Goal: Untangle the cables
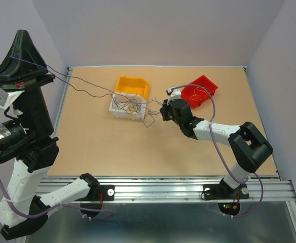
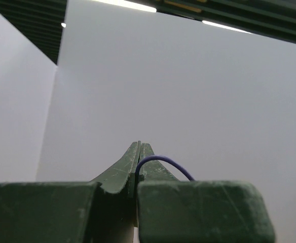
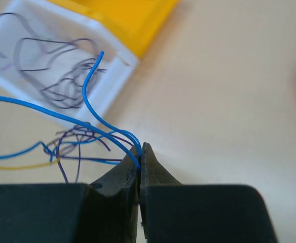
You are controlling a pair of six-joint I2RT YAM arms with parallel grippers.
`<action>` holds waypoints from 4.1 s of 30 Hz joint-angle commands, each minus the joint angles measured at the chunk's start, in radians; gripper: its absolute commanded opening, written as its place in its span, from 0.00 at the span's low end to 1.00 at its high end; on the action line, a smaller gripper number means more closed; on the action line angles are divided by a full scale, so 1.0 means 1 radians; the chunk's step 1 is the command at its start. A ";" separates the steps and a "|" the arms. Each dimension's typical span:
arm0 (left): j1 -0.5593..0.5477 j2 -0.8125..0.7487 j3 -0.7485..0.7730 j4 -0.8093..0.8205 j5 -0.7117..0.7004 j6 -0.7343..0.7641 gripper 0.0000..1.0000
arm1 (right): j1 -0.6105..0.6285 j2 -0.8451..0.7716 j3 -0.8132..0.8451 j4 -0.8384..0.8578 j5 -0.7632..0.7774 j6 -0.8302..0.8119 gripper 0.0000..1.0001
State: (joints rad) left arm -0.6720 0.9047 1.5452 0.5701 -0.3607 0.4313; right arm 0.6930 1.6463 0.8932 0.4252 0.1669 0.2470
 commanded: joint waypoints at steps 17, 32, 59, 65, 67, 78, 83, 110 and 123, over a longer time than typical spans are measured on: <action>0.000 -0.115 -0.290 0.146 0.198 0.021 0.00 | -0.092 -0.480 -0.161 -0.312 -0.224 -0.040 0.41; 0.005 0.330 -0.126 -0.065 0.197 0.061 0.00 | -0.092 -0.406 -0.160 -0.250 -0.178 -0.058 0.91; 0.256 0.468 -0.384 0.013 0.482 -0.103 0.00 | -0.023 -0.020 0.102 -0.632 -0.092 -0.052 0.06; 0.273 0.476 -0.404 0.037 0.482 -0.105 0.00 | 0.030 -0.138 0.060 -0.623 -0.078 -0.063 0.56; 0.278 0.474 -0.418 0.045 0.482 -0.103 0.00 | 0.030 -0.163 0.047 -0.617 -0.060 -0.061 0.59; 0.334 0.543 -0.487 0.129 0.456 -0.074 0.00 | 0.033 -0.232 0.009 -0.514 -0.119 -0.086 0.63; 0.380 0.589 -0.501 0.154 0.462 -0.089 0.00 | 0.031 -0.207 0.029 -0.442 -0.191 -0.089 0.47; 0.387 0.616 -0.563 0.071 0.325 -0.075 0.00 | 0.031 0.320 0.378 0.006 -0.003 -0.138 0.53; 0.385 0.573 -0.583 0.080 0.315 -0.082 0.00 | 0.034 0.368 0.398 0.032 0.019 -0.282 0.65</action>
State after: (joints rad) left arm -0.2859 1.5471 0.9745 0.5961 -0.0284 0.3496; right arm 0.7254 1.9900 1.2232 0.3950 0.1886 0.0162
